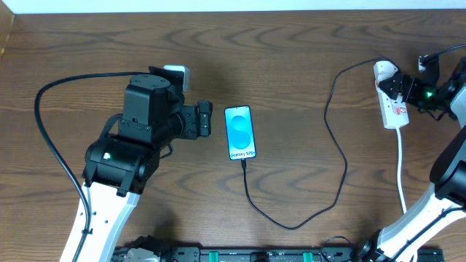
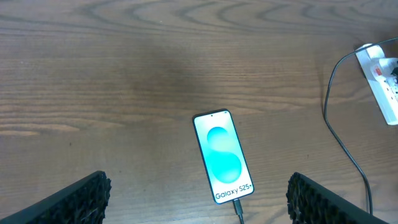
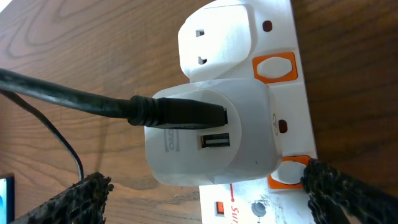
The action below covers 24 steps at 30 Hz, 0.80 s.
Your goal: Plug charger to phone and switch on socket
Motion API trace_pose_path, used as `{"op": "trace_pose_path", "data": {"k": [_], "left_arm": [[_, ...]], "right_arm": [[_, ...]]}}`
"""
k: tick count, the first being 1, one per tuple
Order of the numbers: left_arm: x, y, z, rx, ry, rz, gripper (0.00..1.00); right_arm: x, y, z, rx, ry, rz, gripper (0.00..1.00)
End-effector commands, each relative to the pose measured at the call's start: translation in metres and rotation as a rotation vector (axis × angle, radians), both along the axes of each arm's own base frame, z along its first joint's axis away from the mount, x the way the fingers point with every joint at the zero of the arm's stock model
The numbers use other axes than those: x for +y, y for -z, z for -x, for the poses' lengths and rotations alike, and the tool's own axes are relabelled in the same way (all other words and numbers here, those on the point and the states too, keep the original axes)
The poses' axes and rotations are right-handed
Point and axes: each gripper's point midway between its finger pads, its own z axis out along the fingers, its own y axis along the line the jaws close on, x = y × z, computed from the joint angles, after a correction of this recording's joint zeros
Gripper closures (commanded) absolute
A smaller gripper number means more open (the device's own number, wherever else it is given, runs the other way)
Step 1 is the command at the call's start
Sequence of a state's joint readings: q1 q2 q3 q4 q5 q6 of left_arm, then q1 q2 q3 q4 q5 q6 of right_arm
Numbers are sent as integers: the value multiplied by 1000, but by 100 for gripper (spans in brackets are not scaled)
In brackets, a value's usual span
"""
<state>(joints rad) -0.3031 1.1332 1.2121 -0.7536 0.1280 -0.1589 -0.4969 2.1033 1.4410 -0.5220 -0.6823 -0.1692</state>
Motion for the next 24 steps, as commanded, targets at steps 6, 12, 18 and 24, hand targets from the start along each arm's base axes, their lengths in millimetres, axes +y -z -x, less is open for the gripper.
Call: {"op": "trace_pose_path", "data": {"k": [6, 12, 18, 24], "left_arm": [[3, 0, -1, -2, -5, -13, 9], [3, 0, -1, -3, -5, -13, 9], [3, 0, -1, -2, -5, -13, 9], [3, 0, -1, -3, -5, -13, 9]], "right_arm": [[25, 8, -2, 25, -29, -89, 2], [40, 9, -5, 32, -56, -87, 3], [35, 17, -2, 94, -7, -54, 5], [25, 28, 7, 157, 27, 7, 6]]}}
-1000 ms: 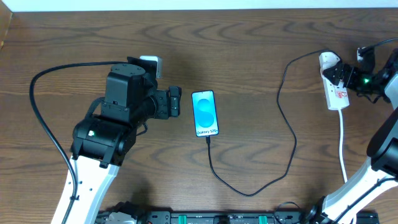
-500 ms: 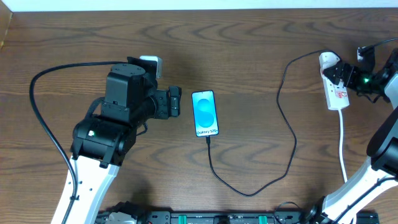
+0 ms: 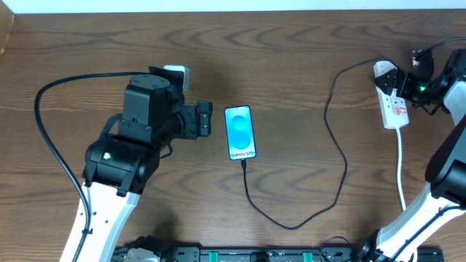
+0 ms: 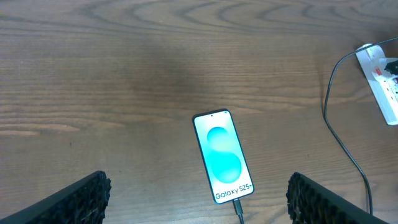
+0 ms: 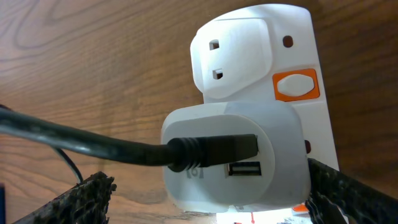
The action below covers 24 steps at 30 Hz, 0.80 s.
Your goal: Plug charger to phone and switch on socket
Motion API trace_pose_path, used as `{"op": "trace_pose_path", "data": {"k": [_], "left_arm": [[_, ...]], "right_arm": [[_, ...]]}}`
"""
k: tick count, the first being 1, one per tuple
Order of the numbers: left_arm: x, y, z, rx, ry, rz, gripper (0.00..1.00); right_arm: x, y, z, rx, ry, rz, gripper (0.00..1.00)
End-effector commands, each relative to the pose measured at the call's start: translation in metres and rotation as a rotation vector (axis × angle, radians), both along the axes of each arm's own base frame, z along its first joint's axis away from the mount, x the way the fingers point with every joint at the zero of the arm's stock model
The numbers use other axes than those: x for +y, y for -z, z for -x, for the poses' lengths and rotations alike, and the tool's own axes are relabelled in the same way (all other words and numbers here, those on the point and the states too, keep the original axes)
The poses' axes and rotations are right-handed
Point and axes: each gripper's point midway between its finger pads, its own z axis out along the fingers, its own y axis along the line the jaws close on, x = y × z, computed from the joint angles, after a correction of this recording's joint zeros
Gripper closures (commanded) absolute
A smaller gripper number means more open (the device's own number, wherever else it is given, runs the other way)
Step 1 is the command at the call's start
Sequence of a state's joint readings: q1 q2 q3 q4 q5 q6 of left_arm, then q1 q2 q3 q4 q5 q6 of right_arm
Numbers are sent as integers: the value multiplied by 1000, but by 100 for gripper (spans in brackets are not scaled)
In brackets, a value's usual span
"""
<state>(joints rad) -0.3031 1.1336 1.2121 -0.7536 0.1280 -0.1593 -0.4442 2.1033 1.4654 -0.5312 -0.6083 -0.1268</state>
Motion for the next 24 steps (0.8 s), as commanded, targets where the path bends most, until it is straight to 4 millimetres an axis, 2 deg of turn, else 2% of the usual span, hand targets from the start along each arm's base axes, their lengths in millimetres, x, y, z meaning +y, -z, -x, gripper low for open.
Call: {"op": "trace_pose_path", "data": {"k": [1, 6, 10, 19, 24], "left_arm": [[3, 0, -1, -3, -5, -13, 9], [3, 0, -1, -3, -5, -13, 9], [3, 0, -1, -3, -5, -13, 9], [3, 0, -1, -3, -5, -13, 9], [3, 0, -1, -3, -5, -13, 9]], "right_arm": [[12, 28, 17, 125, 26, -36, 6], [-8, 30, 14, 114, 66, 35, 4], [-14, 27, 12, 104, 78, 39, 4], [1, 17, 9, 66, 37, -59, 3], [0, 16, 7, 43, 17, -38, 3]]}}
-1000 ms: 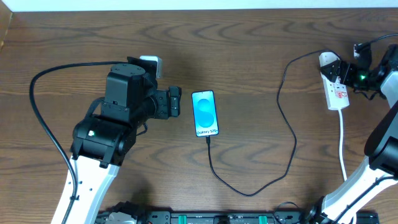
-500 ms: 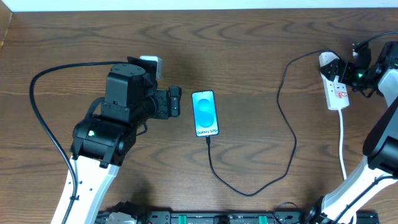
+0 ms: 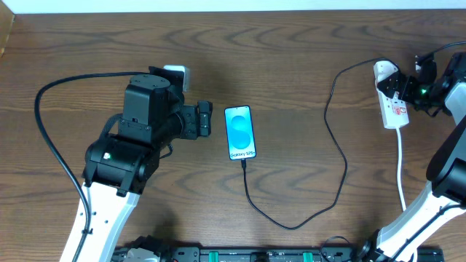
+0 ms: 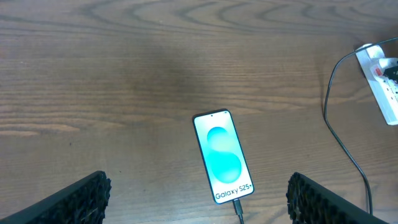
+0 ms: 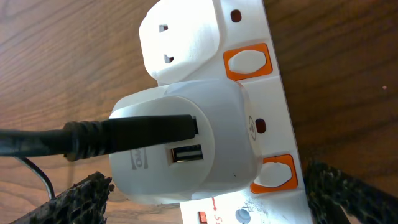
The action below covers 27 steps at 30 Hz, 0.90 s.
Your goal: Plug charger to phone and switch on socket
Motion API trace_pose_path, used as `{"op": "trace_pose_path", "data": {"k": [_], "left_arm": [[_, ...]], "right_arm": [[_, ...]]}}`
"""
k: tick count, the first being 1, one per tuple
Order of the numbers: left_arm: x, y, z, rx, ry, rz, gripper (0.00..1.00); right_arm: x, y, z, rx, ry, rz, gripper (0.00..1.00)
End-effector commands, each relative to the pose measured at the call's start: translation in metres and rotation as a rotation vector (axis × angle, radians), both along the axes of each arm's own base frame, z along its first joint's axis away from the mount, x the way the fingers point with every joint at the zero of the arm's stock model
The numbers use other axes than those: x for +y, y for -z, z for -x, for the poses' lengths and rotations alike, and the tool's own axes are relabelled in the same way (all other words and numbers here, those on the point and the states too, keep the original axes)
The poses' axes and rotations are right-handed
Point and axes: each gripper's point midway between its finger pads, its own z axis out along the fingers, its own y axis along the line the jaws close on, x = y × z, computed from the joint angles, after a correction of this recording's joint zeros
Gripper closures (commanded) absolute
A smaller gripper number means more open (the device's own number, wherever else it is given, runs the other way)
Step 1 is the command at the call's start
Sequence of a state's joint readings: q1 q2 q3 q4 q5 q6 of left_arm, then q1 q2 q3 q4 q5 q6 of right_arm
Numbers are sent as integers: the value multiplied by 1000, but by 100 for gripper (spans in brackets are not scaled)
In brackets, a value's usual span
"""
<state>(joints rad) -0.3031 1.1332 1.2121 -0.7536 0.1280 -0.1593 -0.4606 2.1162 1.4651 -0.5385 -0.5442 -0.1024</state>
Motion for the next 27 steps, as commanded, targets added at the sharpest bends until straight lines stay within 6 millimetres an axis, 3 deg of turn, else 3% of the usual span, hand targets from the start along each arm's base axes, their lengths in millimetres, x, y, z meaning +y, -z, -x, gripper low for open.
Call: {"op": "trace_pose_path", "data": {"k": [1, 11, 19, 27], "left_arm": [[3, 0, -1, -3, -5, -13, 9], [3, 0, -1, -2, -5, -13, 9], [3, 0, -1, -2, -5, -13, 9], [3, 0, -1, -3, -5, -13, 9]], "right_arm": [[14, 3, -1, -21, -46, -62, 3], [10, 0, -2, -25, -53, -39, 1], [6, -16, -8, -25, -51, -34, 2], [8, -15, -5, -8, -51, -43, 2]]}}
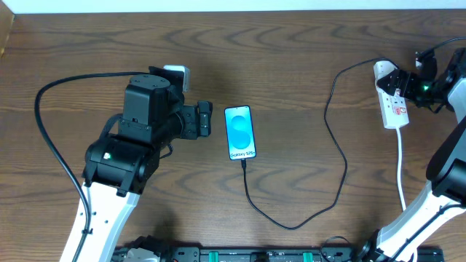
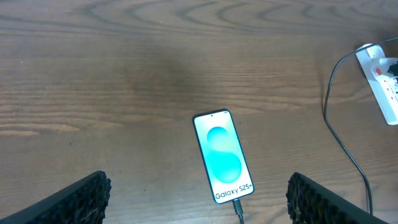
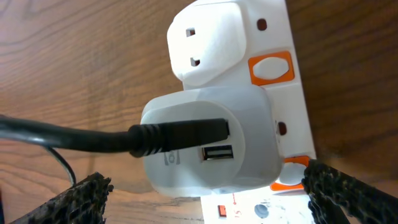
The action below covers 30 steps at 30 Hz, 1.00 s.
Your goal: Plug charger to phone and switch on socket
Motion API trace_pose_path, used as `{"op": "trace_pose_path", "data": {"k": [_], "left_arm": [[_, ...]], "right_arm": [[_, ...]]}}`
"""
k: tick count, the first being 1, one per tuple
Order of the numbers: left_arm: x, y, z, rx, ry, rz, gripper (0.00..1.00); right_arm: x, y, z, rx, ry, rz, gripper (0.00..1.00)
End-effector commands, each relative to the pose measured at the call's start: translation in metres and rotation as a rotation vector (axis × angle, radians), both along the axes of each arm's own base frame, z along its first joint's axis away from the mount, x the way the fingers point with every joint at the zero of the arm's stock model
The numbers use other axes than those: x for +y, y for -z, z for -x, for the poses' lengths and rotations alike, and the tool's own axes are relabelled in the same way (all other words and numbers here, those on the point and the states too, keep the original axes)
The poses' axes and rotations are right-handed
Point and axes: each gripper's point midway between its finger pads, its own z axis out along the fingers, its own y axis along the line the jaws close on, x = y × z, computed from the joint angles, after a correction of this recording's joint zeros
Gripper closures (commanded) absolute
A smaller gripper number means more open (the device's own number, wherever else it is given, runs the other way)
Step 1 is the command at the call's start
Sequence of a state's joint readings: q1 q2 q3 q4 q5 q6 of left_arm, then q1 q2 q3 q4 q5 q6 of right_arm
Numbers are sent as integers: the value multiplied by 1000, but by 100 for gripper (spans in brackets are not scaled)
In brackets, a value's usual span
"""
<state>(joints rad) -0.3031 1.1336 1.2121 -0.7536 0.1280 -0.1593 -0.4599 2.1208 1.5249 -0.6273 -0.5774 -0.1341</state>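
Observation:
The phone (image 1: 240,133) lies face up mid-table, screen lit, with the black cable (image 1: 329,138) plugged into its near end. The cable loops over to the white charger (image 3: 211,140), which sits in the white power strip (image 3: 281,34). An orange switch (image 3: 270,67) shows beside the free socket. A second orange switch (image 3: 292,175) beside the charger is partly covered by my right fingertip (image 3: 348,193). My right gripper (image 3: 208,199) is open, straddling the charger. My left gripper (image 2: 198,202) is open above the table, left of the phone (image 2: 222,157), holding nothing.
The strip's white lead (image 1: 400,167) runs toward the table's near edge on the right. The cable's loop (image 1: 291,224) lies on the wood between phone and strip. The left arm's black cable (image 1: 51,138) arcs over the left side.
My right gripper has shifted over the strip. The switch beside the charger was in full view then; now my right fingertip sits at it. Phone, cable and left arm are unchanged.
The phone stayed plugged in and lit and the left arm still throughout. My open right gripper hovered over the charger, first with a fingertip at its switch, then nearer the strip's end, then with both switches clear, and now at that switch again.

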Motion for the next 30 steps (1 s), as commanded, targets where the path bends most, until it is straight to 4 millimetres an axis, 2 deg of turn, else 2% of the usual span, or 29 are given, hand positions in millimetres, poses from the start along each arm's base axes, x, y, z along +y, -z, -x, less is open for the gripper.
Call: {"op": "trace_pose_path", "data": {"k": [1, 15, 30], "left_arm": [[3, 0, -1, -3, -5, -13, 9], [3, 0, -1, -3, -5, -13, 9], [3, 0, -1, -3, -5, -13, 9]], "right_arm": [[3, -2, -3, -10, -13, -19, 2], [15, -8, -5, -28, -38, -74, 4], [20, 0, 4, 14, -32, -97, 6]]}}
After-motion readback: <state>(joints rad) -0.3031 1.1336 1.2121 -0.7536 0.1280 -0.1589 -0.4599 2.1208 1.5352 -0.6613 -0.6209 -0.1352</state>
